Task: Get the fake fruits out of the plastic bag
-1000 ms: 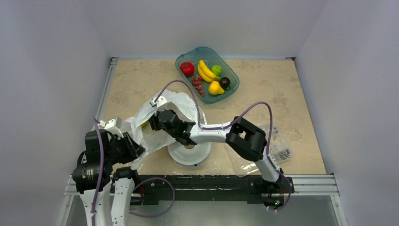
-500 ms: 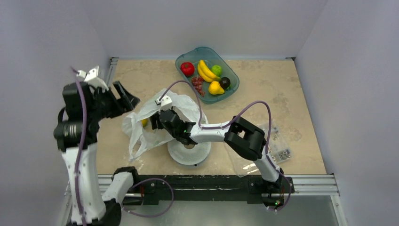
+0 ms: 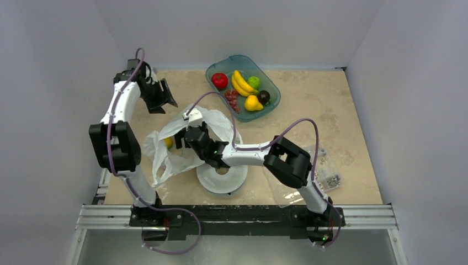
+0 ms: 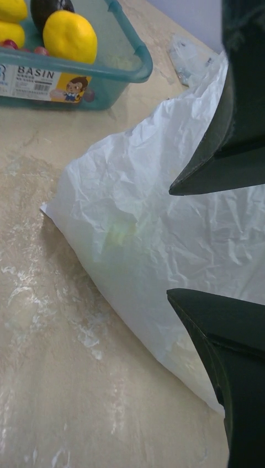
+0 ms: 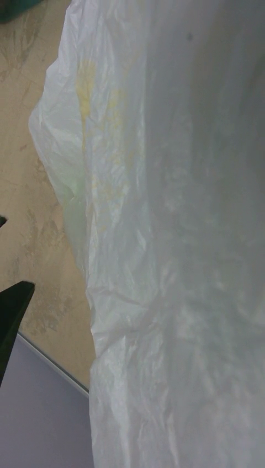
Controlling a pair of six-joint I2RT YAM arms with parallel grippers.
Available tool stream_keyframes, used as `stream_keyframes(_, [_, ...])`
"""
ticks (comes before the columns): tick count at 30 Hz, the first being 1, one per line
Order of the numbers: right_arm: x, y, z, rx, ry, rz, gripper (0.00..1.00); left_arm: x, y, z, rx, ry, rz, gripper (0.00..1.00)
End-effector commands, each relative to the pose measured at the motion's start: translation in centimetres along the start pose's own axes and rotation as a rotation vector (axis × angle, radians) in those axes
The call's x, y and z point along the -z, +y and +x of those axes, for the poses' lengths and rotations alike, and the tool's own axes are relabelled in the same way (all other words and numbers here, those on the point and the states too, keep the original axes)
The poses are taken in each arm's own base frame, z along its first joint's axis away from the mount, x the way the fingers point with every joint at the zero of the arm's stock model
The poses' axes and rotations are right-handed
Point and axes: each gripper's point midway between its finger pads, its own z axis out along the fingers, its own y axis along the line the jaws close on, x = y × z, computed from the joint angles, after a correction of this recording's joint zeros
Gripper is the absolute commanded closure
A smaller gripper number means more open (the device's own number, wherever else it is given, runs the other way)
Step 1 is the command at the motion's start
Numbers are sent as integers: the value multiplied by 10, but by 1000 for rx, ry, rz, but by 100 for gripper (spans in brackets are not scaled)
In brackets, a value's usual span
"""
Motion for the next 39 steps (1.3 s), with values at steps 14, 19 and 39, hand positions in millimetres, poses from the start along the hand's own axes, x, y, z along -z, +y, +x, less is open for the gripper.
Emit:
stream_keyframes(14, [-36, -23, -10, 39, -30, -27, 3, -99, -10, 43, -131, 245, 41, 50])
stream_keyframes(19, [-42, -16, -6, 51, -25, -74, 1, -95, -12, 50, -133, 274, 63, 52])
stream_keyframes(39, [-48, -38, 13, 136, 44, 42, 60, 51, -3, 21, -251, -155, -190, 20])
